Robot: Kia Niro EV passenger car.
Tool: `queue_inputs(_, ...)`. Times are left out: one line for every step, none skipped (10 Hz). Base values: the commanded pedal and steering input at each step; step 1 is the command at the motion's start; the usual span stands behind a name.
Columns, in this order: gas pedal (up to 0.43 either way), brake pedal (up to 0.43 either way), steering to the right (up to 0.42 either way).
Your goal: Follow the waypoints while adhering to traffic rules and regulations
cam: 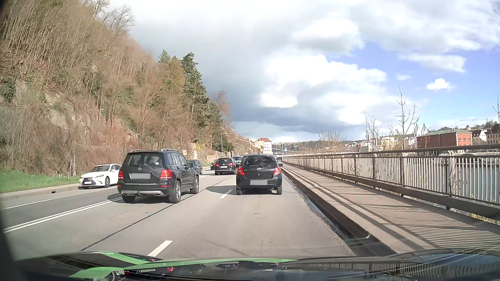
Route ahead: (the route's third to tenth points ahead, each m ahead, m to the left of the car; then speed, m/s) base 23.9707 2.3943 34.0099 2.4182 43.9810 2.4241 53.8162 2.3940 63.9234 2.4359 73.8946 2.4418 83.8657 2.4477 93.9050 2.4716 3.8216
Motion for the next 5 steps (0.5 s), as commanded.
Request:
queue_inputs(0.157, 0.000, -0.014)
queue_inputs(0.157, 0.000, -0.014)
queue_inputs(0.150, 0.000, -0.014)
queue_inputs(0.138, 0.000, -0.014)
queue_inputs(0.138, 0.000, -0.014)
